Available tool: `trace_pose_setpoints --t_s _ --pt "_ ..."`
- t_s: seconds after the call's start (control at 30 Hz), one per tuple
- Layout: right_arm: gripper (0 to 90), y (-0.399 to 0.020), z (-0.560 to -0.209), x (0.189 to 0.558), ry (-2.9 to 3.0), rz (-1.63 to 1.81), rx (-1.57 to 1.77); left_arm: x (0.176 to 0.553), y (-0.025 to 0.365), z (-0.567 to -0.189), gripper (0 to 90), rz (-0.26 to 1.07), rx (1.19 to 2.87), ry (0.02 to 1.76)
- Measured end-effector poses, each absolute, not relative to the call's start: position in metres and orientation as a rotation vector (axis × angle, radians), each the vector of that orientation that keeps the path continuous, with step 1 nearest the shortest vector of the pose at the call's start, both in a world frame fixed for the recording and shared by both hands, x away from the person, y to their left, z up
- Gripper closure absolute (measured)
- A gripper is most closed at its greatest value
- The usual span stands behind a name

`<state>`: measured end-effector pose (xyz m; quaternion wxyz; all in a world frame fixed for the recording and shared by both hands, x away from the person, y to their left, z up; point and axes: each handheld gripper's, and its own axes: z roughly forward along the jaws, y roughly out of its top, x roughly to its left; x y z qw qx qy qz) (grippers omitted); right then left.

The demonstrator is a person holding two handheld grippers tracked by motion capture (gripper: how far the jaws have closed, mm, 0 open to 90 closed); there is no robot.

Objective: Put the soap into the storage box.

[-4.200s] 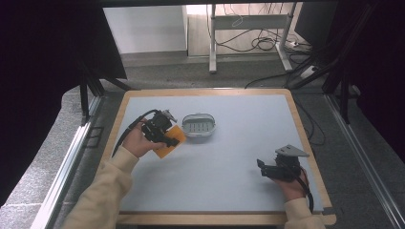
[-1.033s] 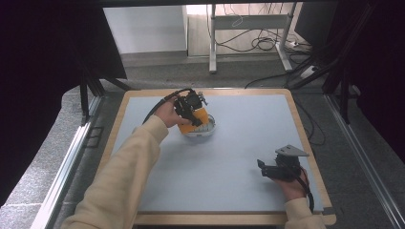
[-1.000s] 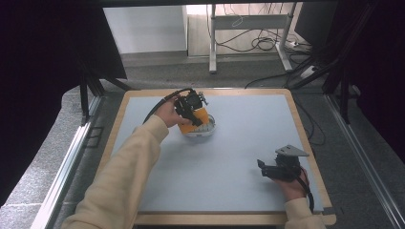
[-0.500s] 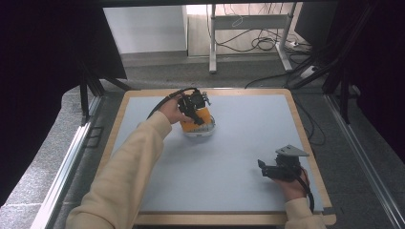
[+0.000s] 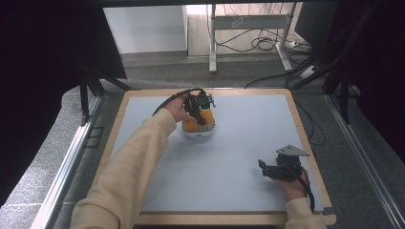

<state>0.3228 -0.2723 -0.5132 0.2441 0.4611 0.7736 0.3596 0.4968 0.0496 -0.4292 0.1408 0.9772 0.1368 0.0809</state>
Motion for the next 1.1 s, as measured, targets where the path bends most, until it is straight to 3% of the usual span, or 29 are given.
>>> trace_pose_setpoints --t_s 0.37,0.6,0.73,1.1 --pt "12.1 -0.272 -0.513 0.323 2.115 0.980 1.259 0.500 0.048 -0.443 60.8 0.211 2.811 0.388" --pt "12.1 -0.272 -0.513 0.323 2.115 0.979 1.256 0.500 0.052 -0.429 50.1 0.292 2.744 0.418" --pt "12.1 -0.271 -0.513 0.322 2.116 0.981 1.254 0.500 0.057 -0.425 38.4 0.376 2.729 0.464" --pt "12.1 -0.270 -0.513 0.322 2.119 0.979 1.255 0.490 0.074 -0.412 28.8 0.406 2.625 0.566"
